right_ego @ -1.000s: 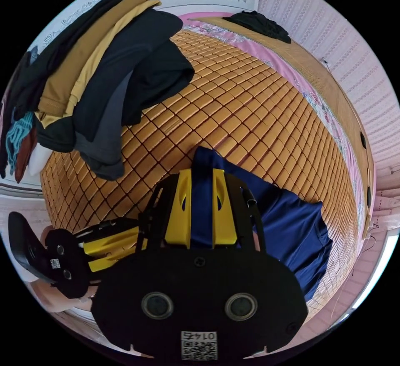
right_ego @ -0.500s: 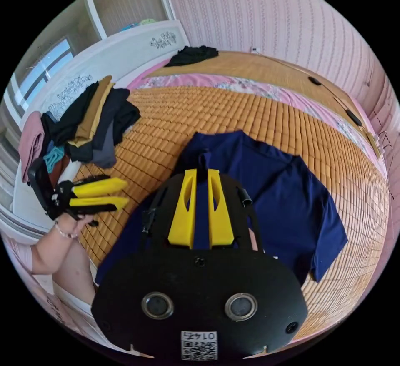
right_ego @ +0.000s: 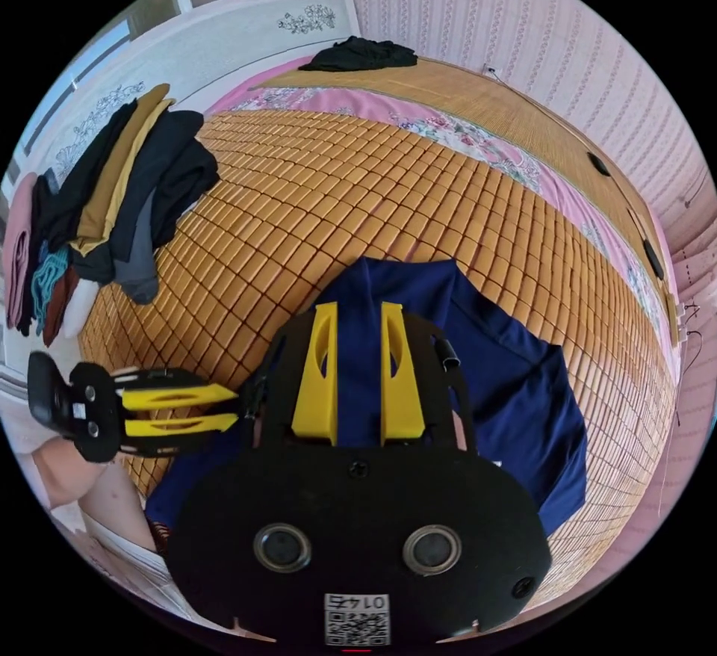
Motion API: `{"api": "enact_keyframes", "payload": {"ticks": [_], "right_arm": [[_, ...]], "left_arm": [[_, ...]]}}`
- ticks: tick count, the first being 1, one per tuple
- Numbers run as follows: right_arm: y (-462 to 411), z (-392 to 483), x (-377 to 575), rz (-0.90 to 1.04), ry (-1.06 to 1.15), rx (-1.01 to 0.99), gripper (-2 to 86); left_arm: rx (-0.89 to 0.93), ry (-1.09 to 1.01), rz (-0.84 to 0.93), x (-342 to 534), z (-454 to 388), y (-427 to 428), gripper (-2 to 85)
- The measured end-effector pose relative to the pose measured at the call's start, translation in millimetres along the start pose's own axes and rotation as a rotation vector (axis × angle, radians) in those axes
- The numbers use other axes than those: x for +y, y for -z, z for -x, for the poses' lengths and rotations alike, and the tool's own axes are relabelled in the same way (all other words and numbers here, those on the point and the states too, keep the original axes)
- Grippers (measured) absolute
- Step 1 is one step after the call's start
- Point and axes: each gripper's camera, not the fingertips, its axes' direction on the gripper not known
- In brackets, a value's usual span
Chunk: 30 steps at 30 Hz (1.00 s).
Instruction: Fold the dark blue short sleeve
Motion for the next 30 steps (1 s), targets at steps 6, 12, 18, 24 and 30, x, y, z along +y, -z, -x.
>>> {"api": "enact_keyframes", "payload": {"ticks": [6, 12, 18, 24, 30], "right_arm": [[-8, -2, -14, 0.009, 0.032, -0.005, -0.1], [23, -41, 42, -0.101, -0.052, 0.057, 3.5], [73, -97, 227, -0.224, -0.185, 0.152, 5.0], [74, -143, 388, -0.141, -0.403, 0.377, 6.4], [57, -194, 449, -0.229, -0.561, 0.223, 8.3]], "left_arm": [[-0.027, 0.042, -0.039, -2, 5, -12, -0.4], [0.039, 0.082, -0.021, -5, 9, -33, 5.8], [0.081, -0.091, -0.051, -5, -40, -26, 6.3], [0.143, -0.257, -0.008, -55, -107, -56, 5.3], [0.249, -0.328, 0.029, -139, -173, -113, 5.2]]}}
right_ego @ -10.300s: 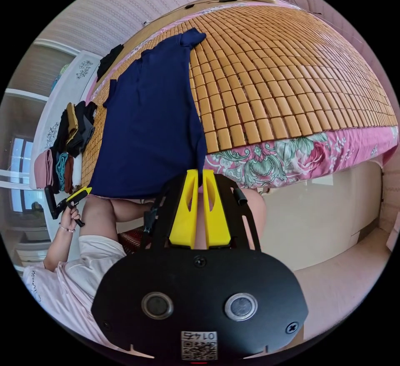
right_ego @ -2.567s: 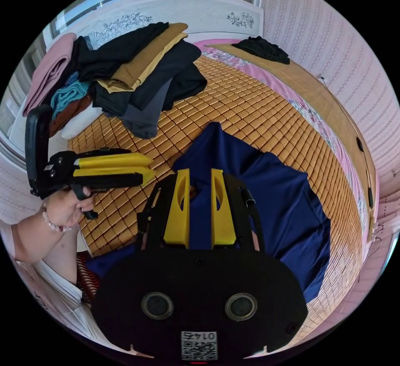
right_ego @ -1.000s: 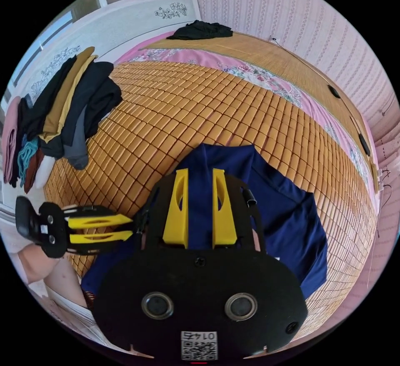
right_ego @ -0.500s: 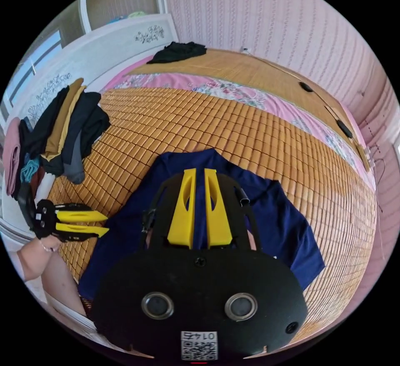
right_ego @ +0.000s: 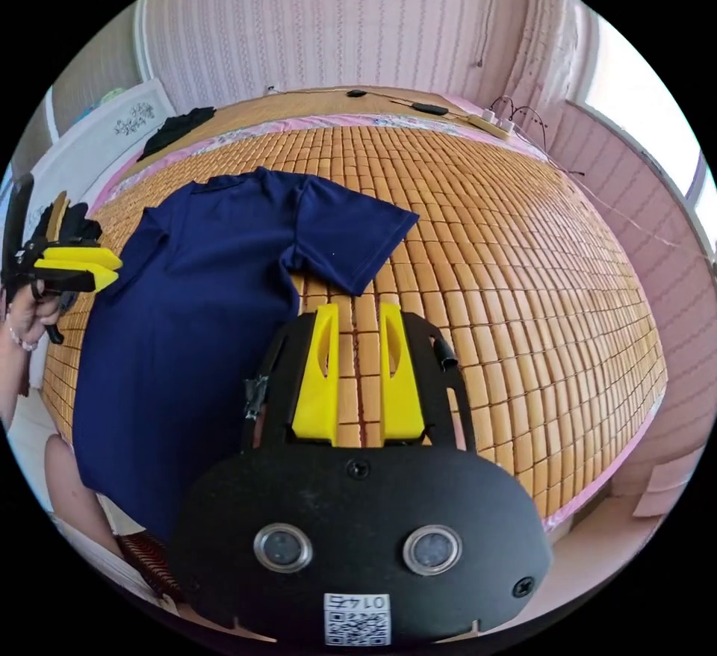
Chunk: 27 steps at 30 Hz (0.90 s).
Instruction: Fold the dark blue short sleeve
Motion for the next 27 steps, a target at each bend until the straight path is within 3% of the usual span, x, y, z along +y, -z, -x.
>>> {"api": "enact_keyframes", "payload": {"ticks": [8, 13, 17, 22, 27], "right_arm": [[-27, -41, 7, 0.022, 0.025, -0.053, 8.0], [-33, -76, 22, 0.008, -0.039, -0.108, 1.8], [-37, -101, 30, -0.006, -0.066, -0.206, 1.7], [-31, -140, 50, -0.146, -0.134, -0.319, 7.9], [-46, -148, 49, -0.062, -0.133, -0.328, 9.0]], "left_arm": [[0.014, -0.083, 0.013, -131, -21, -92, 5.9], [0.009, -0.046, 0.025, -211, -27, -158, 6.5], [0.040, -0.010, 0.087, -242, -28, -201, 7.3], [-0.027, 0.007, 0.147, -264, -27, -246, 7.3], [-0.088, -0.046, 0.128, -254, -24, -257, 5.8]]}}
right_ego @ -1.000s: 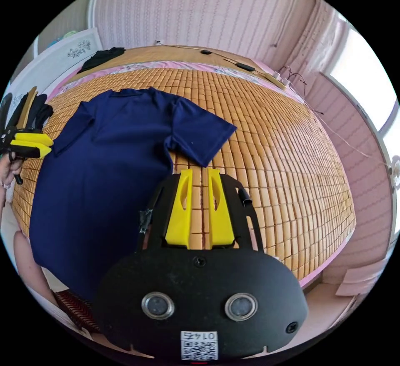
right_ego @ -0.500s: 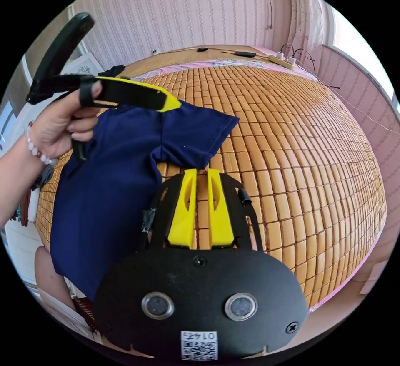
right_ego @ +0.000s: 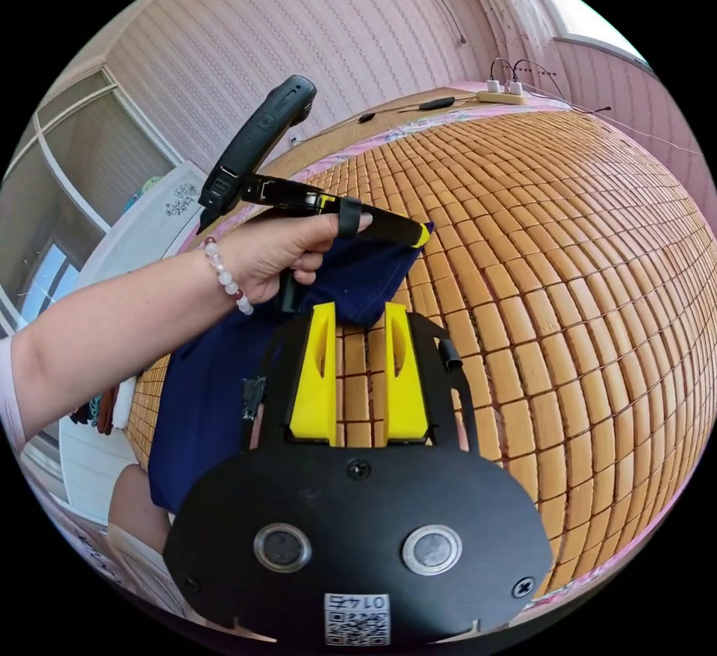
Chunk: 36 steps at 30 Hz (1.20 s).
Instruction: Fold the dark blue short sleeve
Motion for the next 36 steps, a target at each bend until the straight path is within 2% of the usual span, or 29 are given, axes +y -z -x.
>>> {"api": "enact_keyframes", "payload": {"ticks": [2, 5, 8, 11, 13, 16, 17, 19, 22, 26, 32, 36], "right_arm": [[-10, -1, -3, 0.072, 0.006, 0.041, 8.0], [-12, -1, -1, 0.075, 0.037, 0.120, 5.1], [-11, -10, 1, 0.063, 0.037, 0.111, 3.3], [-2, -20, 5, -0.018, 0.022, 0.097, 2.4], [13, -18, 6, -0.119, 0.100, -0.057, 2.0], [23, -7, 4, -0.135, 0.280, -0.253, 1.9], [22, -5, 4, -0.124, 0.305, -0.266, 1.9], [9, -3, 6, -0.057, 0.339, -0.270, 1.8], [-5, -2, 3, 0.008, 0.317, -0.222, 1.7], [-12, -2, 2, 0.042, 0.333, -0.188, 1.6], [-15, -3, -4, 0.056, 0.294, -0.216, 3.1], [-13, 9, -8, 0.055, 0.305, -0.136, 6.9]], "left_arm": [[0.005, 0.000, -0.019, 4, 3, 0, 5.5], [0.021, 0.016, -0.028, 6, 11, 2, 2.7], [0.062, 0.086, -0.047, 11, 26, 11, 0.6], [0.098, 0.130, -0.165, 30, 45, 50, 0.1], [0.084, 0.125, -0.282, 61, 60, 103, 0.3], [-0.018, 0.078, -0.387, 131, 67, 168, 1.5], [-0.047, 0.085, -0.368, 145, 70, 174, 2.5], [-0.098, 0.148, -0.217, 195, 93, 177, 5.6], [-0.035, 0.285, -0.095, 243, 127, 174, 6.4], [0.020, 0.362, -0.151, 278, 149, 196, 6.3], [-0.016, 0.517, -0.220, 339, 202, 241, 6.3], [-0.068, 0.649, -0.249, 392, 248, 266, 6.4]]}}
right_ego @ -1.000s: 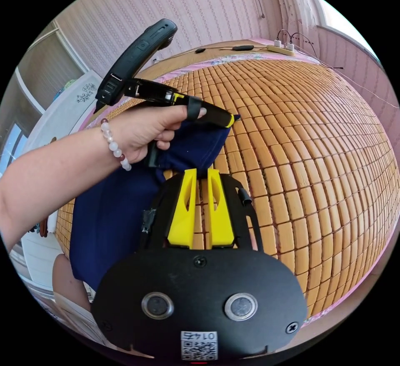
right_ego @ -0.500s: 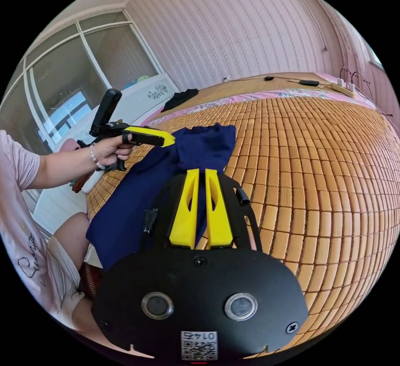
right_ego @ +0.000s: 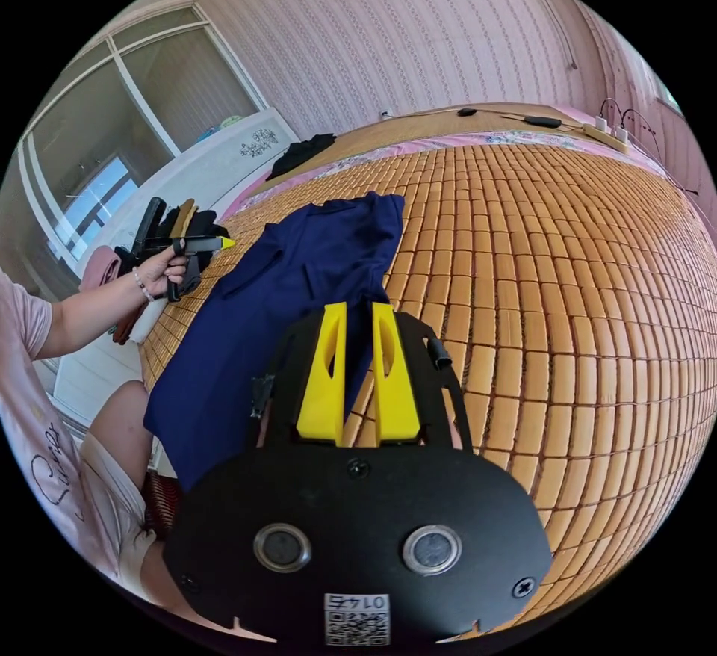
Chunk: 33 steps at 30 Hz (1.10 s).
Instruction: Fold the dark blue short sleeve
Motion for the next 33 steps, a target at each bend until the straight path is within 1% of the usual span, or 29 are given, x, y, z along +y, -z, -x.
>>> {"api": "enact_keyframes", "payload": {"ticks": [1, 5, 9, 11, 12, 13, 14, 15, 16, 17, 18, 19, 23, 28, 30, 33], "right_arm": [[0, 4, -5, 0.006, -0.011, 0.028, 7.6], [-11, 10, -41, 0.015, -0.031, 0.013, 9.4], [-46, 11, -115, 0.090, -0.013, 0.058, 12.4], [-68, 14, -144, 0.139, -0.001, 0.084, 13.0], [-85, 18, -161, 0.185, 0.018, 0.129, 13.0], [-101, 22, -175, 0.235, 0.028, 0.182, 12.7], [-109, 24, -181, 0.263, 0.039, 0.201, 11.6], [-122, 29, -191, 0.325, 0.069, 0.233, 9.3], [-129, 34, -198, 0.356, 0.093, 0.265, 4.7], [-130, 36, -201, 0.350, 0.102, 0.277, 2.4], [-129, 39, -208, 0.333, 0.106, 0.280, 1.6], [-127, 40, -216, 0.322, 0.091, 0.262, 1.0], [-116, 48, -239, 0.276, 0.068, 0.267, 0.5], [-86, 68, -276, 0.142, 0.042, 0.276, 0.6], [-79, 76, -287, 0.133, 0.060, 0.280, 0.6], [-67, 86, -291, 0.135, 0.083, 0.263, 0.6]], "left_arm": [[0.008, 0.035, 0.001, 0, 18, 4, 6.7], [0.019, 0.066, 0.007, -11, 55, 12, 8.9], [0.005, 0.060, -0.030, -36, 77, 14, 10.9], [0.030, 0.081, -0.016, -45, 84, 8, 11.1], [0.060, 0.099, 0.024, -52, 89, 0, 10.9], [0.080, 0.107, 0.081, -57, 91, -7, 10.0], [0.062, 0.108, 0.078, -59, 92, -6, 9.1], [0.031, 0.091, 0.055, -61, 92, -1, 7.7], [0.012, 0.100, 0.078, -64, 95, 0, 6.4], [0.003, 0.095, 0.076, -64, 96, 3, 4.4], [0.017, 0.063, 0.082, -66, 96, 7, 0.4], [0.028, 0.061, 0.074, -67, 97, 13, -0.1], [-0.005, 0.056, -0.014, -71, 98, 43, -0.8], [-0.018, 0.117, -0.184, -82, 105, 100, -1.0], [-0.036, 0.105, -0.217, -87, 104, 118, -1.0], [-0.006, 0.083, -0.220, -89, 100, 142, -1.0]]}}
